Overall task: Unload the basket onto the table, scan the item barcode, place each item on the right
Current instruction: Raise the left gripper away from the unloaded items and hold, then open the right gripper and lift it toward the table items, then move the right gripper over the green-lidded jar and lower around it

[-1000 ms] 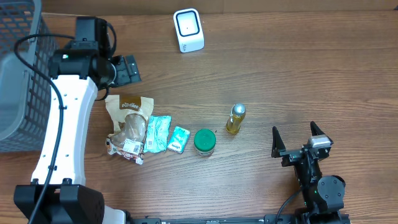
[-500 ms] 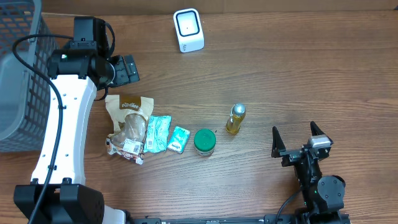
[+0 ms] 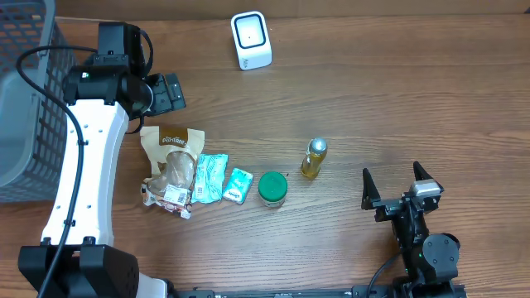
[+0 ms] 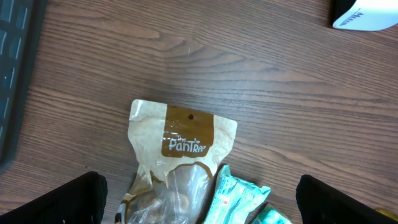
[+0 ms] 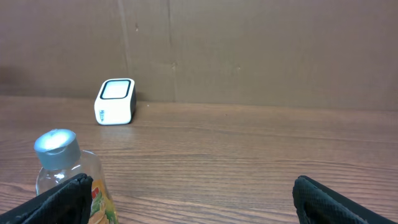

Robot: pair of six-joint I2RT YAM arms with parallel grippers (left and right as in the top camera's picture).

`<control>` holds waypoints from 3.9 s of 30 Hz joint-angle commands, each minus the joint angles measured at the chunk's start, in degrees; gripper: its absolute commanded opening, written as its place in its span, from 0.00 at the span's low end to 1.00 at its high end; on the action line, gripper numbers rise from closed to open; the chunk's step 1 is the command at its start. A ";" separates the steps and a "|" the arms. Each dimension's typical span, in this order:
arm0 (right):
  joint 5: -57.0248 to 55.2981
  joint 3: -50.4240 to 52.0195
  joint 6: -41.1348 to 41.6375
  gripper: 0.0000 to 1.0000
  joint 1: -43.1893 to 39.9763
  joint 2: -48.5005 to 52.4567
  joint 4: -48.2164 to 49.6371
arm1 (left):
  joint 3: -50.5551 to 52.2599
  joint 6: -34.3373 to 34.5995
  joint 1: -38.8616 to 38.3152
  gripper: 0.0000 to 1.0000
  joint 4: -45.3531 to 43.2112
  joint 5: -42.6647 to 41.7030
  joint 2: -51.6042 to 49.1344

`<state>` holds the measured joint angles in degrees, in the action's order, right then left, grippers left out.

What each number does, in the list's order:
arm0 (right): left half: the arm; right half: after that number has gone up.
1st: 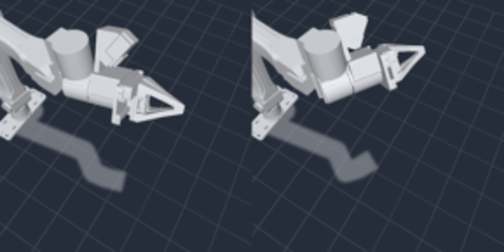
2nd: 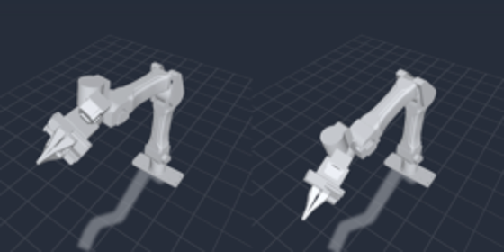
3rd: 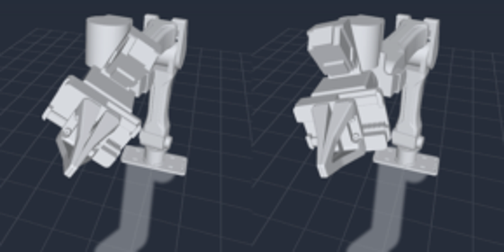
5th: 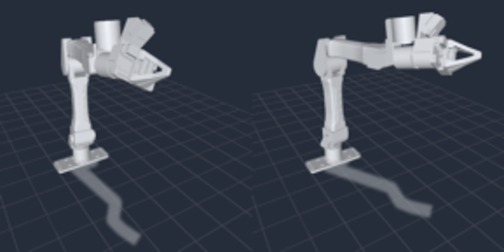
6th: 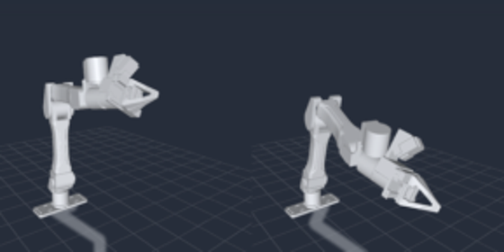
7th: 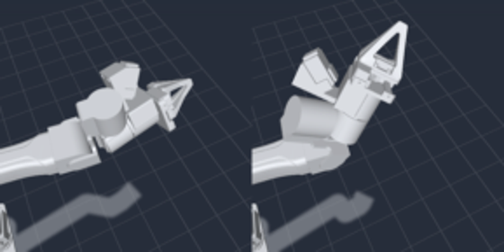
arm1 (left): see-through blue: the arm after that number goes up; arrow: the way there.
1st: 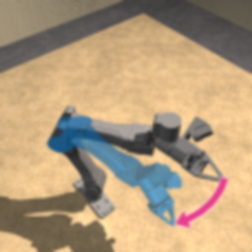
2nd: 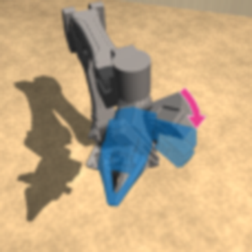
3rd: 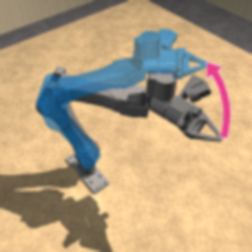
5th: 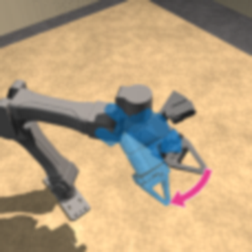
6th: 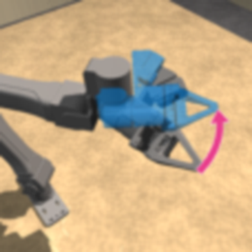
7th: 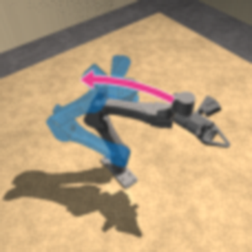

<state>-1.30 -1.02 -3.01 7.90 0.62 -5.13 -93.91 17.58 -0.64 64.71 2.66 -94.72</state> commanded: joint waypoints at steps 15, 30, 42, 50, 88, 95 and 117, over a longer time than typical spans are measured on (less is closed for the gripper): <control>0.11 0.57 -0.07 1.00 -0.15 -0.46 0.35 | -0.74 -0.87 0.13 1.00 -0.17 0.74 0.33; 0.48 0.57 -0.04 1.00 -0.15 -0.46 0.44 | -0.74 -0.87 0.13 0.99 -0.22 0.74 0.33; 4.02 0.57 12.90 1.00 -0.15 -0.46 0.50 | -0.74 -0.87 0.13 1.00 -0.22 0.74 0.33; 8.15 -2.21 20.83 1.00 -0.15 -0.46 -0.74 | -0.74 -0.87 0.13 1.00 -0.20 0.74 0.33; 12.13 -83.06 20.83 0.60 -0.15 57.55 -70.27 | -0.74 -0.87 0.13 0.99 -0.20 0.74 0.33; 12.20 -82.95 21.51 0.54 -0.15 60.37 -73.75 | -0.74 -0.87 0.13 1.00 -0.20 0.74 0.33; -5.16 -82.95 50.12 0.76 31.01 74.66 -69.99 | -0.74 -0.87 0.13 0.99 -0.20 0.74 0.33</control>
<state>0.40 -82.61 38.83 34.06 71.83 -76.01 -93.91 17.58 -0.64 64.71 2.87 -94.72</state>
